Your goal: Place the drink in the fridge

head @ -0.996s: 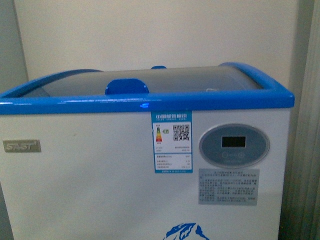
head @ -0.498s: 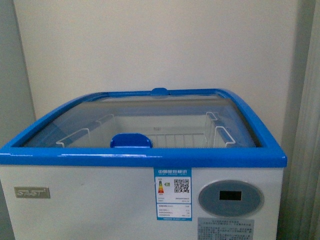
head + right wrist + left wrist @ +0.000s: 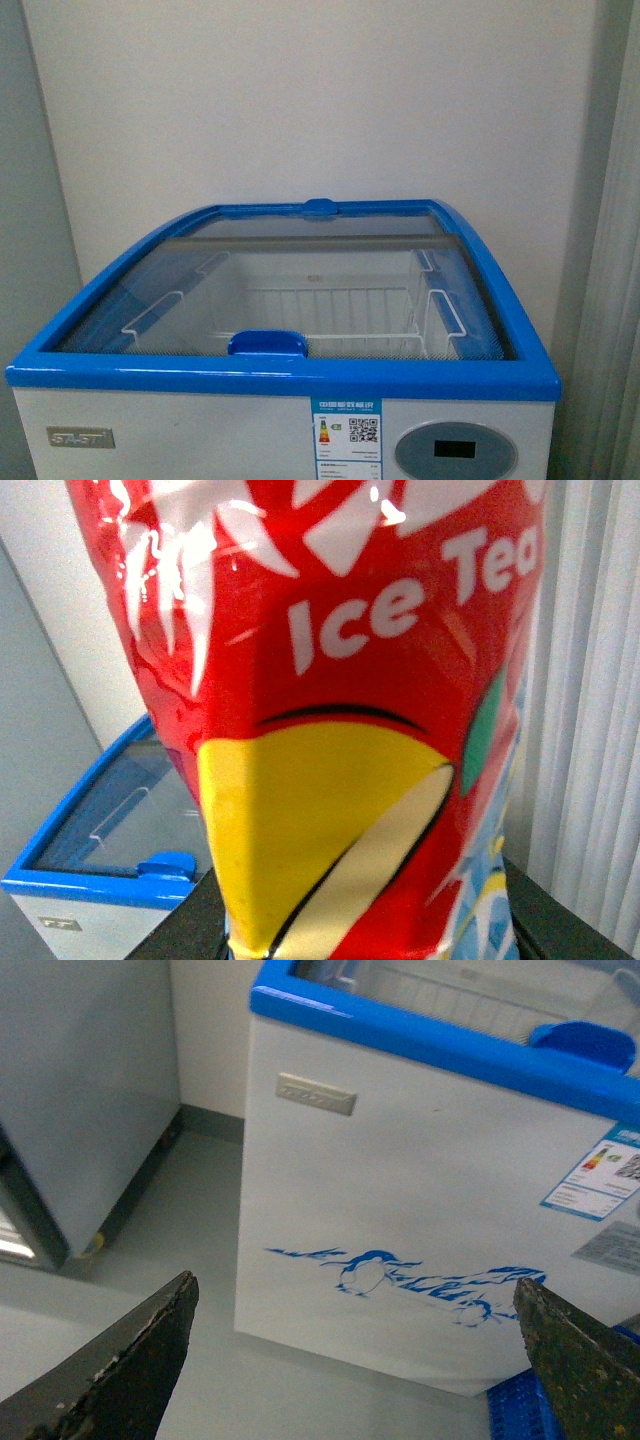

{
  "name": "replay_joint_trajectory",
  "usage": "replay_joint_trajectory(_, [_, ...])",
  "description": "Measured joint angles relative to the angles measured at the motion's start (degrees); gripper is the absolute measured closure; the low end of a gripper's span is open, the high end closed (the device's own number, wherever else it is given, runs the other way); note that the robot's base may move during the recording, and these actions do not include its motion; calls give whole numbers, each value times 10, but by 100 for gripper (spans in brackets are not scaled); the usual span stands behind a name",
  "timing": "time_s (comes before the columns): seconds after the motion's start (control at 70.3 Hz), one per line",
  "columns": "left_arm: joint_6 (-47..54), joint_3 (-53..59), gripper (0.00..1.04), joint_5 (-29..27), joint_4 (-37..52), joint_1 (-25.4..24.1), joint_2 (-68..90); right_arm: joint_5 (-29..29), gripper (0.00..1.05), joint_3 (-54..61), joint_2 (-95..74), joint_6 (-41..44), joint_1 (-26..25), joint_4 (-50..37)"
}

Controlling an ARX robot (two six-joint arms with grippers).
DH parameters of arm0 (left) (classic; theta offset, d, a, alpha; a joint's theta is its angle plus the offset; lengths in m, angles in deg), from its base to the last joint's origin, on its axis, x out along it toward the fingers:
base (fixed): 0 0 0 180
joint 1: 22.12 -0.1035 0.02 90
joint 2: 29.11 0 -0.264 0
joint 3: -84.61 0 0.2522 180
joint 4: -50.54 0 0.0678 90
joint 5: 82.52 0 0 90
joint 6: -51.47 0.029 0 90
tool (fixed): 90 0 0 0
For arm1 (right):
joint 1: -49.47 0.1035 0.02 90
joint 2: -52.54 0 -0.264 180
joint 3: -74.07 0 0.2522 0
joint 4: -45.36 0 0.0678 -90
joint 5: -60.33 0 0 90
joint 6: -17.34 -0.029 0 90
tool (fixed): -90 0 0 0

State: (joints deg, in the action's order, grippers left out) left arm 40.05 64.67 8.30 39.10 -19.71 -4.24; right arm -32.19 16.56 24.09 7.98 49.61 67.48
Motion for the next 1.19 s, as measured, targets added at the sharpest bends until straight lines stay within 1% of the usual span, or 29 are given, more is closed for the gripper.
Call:
replay_joint_trajectory(0.014, [4, -5, 8, 3, 32, 1, 28, 0, 64, 0, 0, 0, 0, 0])
replay_joint_trajectory(0.1, [45, -34, 8, 27, 148, 15, 134, 0, 64, 0, 0, 0, 0, 0])
replay_joint_trajectory(0.114, [58, -45, 8, 38, 181, 23, 165, 0, 64, 0, 0, 0, 0, 0])
replay_joint_trajectory(0.156, [87, -64, 8, 60, 229, 37, 211, 0, 64, 0, 0, 0, 0, 0])
replay_joint_trajectory(0.171, [115, -77, 8, 74, 256, 46, 238, 1, 64, 0, 0, 0, 0, 0])
replay_joint_trajectory(0.213, [145, -100, 8, 91, 292, 59, 281, 0, 64, 0, 0, 0, 0, 0])
replay_joint_trajectory(0.228, [177, -116, 8, 108, 309, 67, 308, 0, 64, 0, 0, 0, 0, 0])
replay_joint_trajectory(0.27, [210, -141, 8, 122, 330, 78, 346, 0, 64, 0, 0, 0, 0, 0])
replay_joint_trajectory(0.284, [244, -158, 8, 129, 340, 84, 370, -1, 64, 0, 0, 0, 0, 0])
replay_joint_trajectory(0.313, [271, -176, 8, 134, 346, 89, 394, 0, 64, 0, 0, 0, 0, 0])
replay_joint_trajectory(0.484, [488, -311, 8, 188, 330, 127, 548, 1, 64, 0, 0, 0, 0, 0])
replay_joint_trajectory(0.555, [548, -347, 8, 207, 313, 139, 582, -1, 64, 0, 0, 0, 0, 0])
replay_joint_trajectory(0.569, [574, -356, 8, 212, 308, 143, 593, -1, 64, 0, 0, 0, 0, 0])
replay_joint_trajectory(0.612, [598, -369, 8, 219, 304, 146, 607, 0, 64, 0, 0, 0, 0, 0])
replay_joint_trajectory(0.64, [637, -384, 8, 227, 297, 150, 626, 0, 64, 0, 0, 0, 0, 0])
replay_joint_trajectory(0.725, [710, -430, 8, 238, 274, 150, 676, 0, 64, 0, 0, 0, 0, 0])
replay_joint_trajectory(0.924, [793, -499, 8, 256, 210, 132, 735, 0, 64, 0, 0, 0, 0, 0])
replay_joint_trajectory(1.195, [840, -577, 8, 259, 175, 112, 810, 0, 64, 0, 0, 0, 0, 0])
